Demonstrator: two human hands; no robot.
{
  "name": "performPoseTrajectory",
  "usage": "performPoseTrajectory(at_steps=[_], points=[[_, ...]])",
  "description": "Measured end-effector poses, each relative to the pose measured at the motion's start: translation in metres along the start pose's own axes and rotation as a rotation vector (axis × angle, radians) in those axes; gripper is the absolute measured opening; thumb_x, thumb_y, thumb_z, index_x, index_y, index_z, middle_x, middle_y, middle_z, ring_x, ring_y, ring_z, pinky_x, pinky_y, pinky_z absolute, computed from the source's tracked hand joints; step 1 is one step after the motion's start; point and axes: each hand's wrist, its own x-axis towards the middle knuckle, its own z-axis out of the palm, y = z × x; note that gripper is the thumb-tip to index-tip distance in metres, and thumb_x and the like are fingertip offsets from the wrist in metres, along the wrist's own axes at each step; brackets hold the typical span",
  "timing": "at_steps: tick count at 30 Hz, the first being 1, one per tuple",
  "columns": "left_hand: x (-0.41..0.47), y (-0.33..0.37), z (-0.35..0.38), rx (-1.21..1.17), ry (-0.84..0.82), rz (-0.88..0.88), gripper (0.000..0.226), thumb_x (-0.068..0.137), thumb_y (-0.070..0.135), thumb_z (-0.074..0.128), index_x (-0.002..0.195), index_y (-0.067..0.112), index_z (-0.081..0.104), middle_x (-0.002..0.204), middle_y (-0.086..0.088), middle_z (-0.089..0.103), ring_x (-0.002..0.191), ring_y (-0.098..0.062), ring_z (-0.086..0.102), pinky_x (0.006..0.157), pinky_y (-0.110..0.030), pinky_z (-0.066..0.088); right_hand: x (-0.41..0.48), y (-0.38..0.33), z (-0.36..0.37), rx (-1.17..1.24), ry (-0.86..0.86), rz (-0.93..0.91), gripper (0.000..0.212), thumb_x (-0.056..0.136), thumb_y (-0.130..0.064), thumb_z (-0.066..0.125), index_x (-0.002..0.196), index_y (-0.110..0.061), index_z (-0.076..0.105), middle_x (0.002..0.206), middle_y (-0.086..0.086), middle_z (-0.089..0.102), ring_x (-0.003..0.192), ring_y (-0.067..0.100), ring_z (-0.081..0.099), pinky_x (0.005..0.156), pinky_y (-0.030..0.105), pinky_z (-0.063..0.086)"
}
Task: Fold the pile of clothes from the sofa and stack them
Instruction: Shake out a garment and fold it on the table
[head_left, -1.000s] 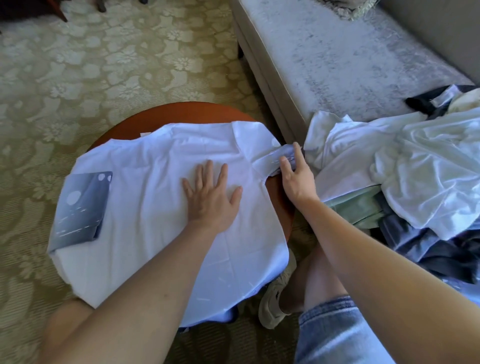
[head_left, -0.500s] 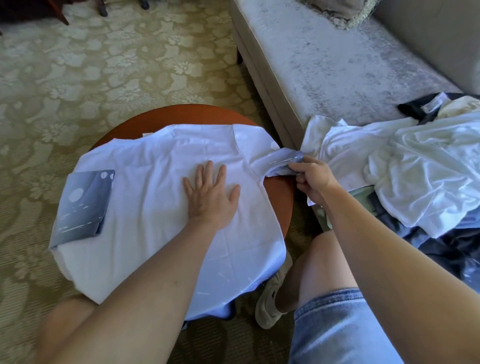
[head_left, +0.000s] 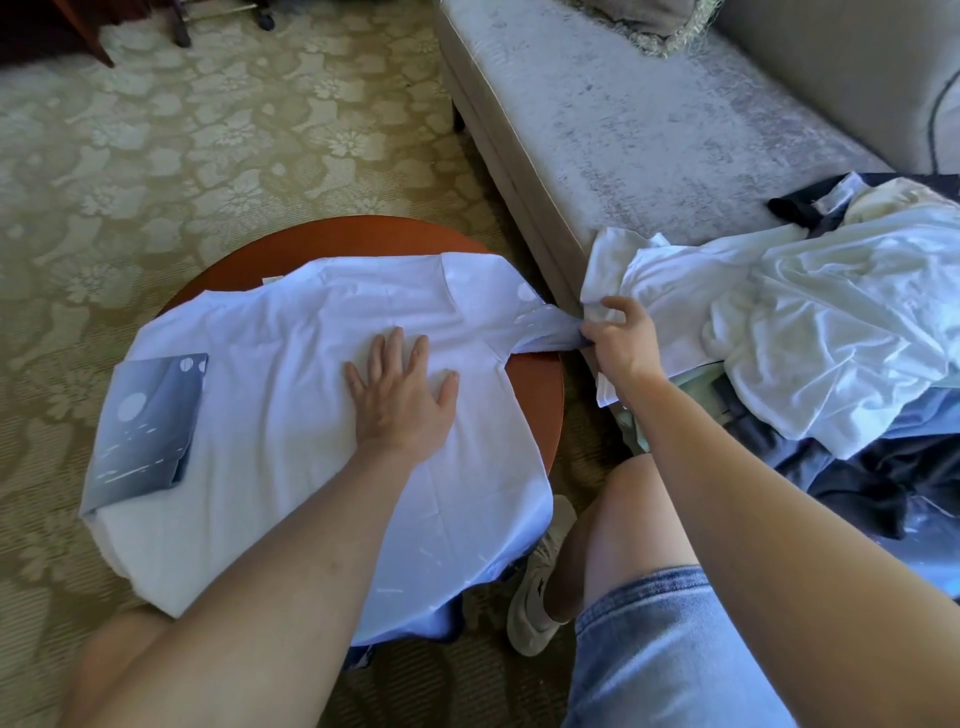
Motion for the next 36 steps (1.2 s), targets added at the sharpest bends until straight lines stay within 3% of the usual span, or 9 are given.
performPoseTrajectory(at_steps=[3, 6, 10, 13, 16, 22, 27, 30, 36], points=[[0.0, 0.0, 0.0, -0.019, 0.007, 0.001, 0.064, 0.097, 0.056, 0.028, 0.153, 0.026, 0.021, 0.163, -0.002, 0.007, 0.149, -0.024, 0.002, 0.118, -0.056, 0.001, 0.001, 0.017, 0.0, -0.201, -0.021, 0.073, 0.039, 0.085, -0.003, 0.049, 0.121, -0.013, 0.062, 0.088, 0.013, 0.065, 0.059, 0.027, 0.062, 0.061, 0.038, 0.057], [-0.001, -0.001, 0.001, -0.011, 0.008, 0.003, 0.064, 0.097, 0.056, 0.027, 0.153, 0.026, 0.021, 0.163, -0.002, 0.007, 0.149, -0.023, 0.002, 0.118, -0.056, 0.001, -0.006, 0.029, 0.001, -0.329, 0.01, 0.13, 0.041, 0.085, -0.009, 0.046, 0.12, -0.01, 0.066, 0.107, 0.015, 0.068, 0.097, 0.033, 0.064, 0.09, 0.042, 0.053], [0.0, -0.001, 0.001, -0.014, 0.007, 0.005, 0.064, 0.097, 0.057, 0.027, 0.153, 0.026, 0.021, 0.163, -0.002, 0.007, 0.149, -0.023, 0.001, 0.118, -0.056, 0.0, -0.019, 0.028, 0.009, -0.281, -0.02, 0.095, 0.072, 0.091, -0.055, 0.038, 0.152, -0.02, 0.023, 0.142, 0.013, 0.05, 0.12, 0.037, 0.054, 0.104, 0.047, 0.043], [0.0, -0.001, 0.001, -0.021, 0.007, 0.006, 0.065, 0.097, 0.056, 0.027, 0.153, 0.026, 0.021, 0.163, -0.002, 0.006, 0.149, -0.024, 0.001, 0.117, -0.056, 0.0, -0.024, 0.026, 0.019, -0.289, -0.136, 0.077, 0.071, 0.099, -0.054, 0.032, 0.155, -0.023, 0.0, 0.158, 0.007, 0.026, 0.139, 0.033, 0.035, 0.114, 0.04, 0.028], [-0.001, -0.001, 0.0, -0.03, 0.007, 0.006, 0.065, 0.097, 0.056, 0.027, 0.153, 0.026, 0.02, 0.163, -0.002, 0.007, 0.149, -0.024, 0.001, 0.118, -0.056, 0.0, -0.023, 0.026, 0.022, -0.182, -0.156, -0.001, 0.064, 0.102, -0.044, 0.035, 0.156, -0.021, 0.007, 0.16, 0.002, 0.022, 0.145, 0.024, 0.025, 0.114, 0.033, 0.02], [-0.001, -0.001, 0.0, -0.038, 0.013, 0.009, 0.065, 0.097, 0.056, 0.027, 0.153, 0.026, 0.02, 0.162, -0.003, 0.008, 0.149, -0.024, 0.002, 0.118, -0.056, 0.0, -0.007, 0.015, 0.031, 0.202, -0.004, 0.13, 0.05, 0.087, -0.029, 0.056, 0.134, -0.013, 0.056, 0.128, 0.005, 0.059, 0.117, 0.022, 0.055, 0.097, 0.034, 0.046], [-0.002, -0.002, 0.0, -0.047, 0.017, 0.01, 0.065, 0.096, 0.056, 0.028, 0.153, 0.026, 0.02, 0.162, -0.002, 0.009, 0.149, -0.024, 0.002, 0.118, -0.056, 0.0, -0.007, 0.015, 0.039, 0.073, -0.097, 0.389, 0.074, 0.089, -0.057, 0.043, 0.152, -0.026, 0.021, 0.146, 0.005, 0.041, 0.123, 0.033, 0.048, 0.092, 0.046, 0.047], [-0.001, -0.002, 0.0, -0.063, 0.016, 0.015, 0.065, 0.096, 0.056, 0.028, 0.153, 0.026, 0.02, 0.162, -0.002, 0.009, 0.149, -0.024, 0.002, 0.118, -0.056, 0.0, -0.021, 0.017, 0.042, -0.136, -0.027, 0.185, 0.072, 0.098, -0.055, 0.032, 0.156, -0.024, 0.0, 0.159, 0.005, 0.023, 0.142, 0.032, 0.028, 0.112, 0.044, 0.025], [0.0, -0.002, -0.001, -0.064, 0.001, 0.014, 0.066, 0.096, 0.057, 0.026, 0.154, 0.026, 0.017, 0.163, -0.001, 0.006, 0.149, -0.024, 0.0, 0.118, -0.055, -0.001, -0.054, 0.027, 0.043, -0.144, -0.041, -0.04, 0.062, 0.103, -0.044, 0.031, 0.156, -0.025, 0.003, 0.158, 0.002, 0.027, 0.143, 0.025, 0.027, 0.105, 0.03, 0.024]])
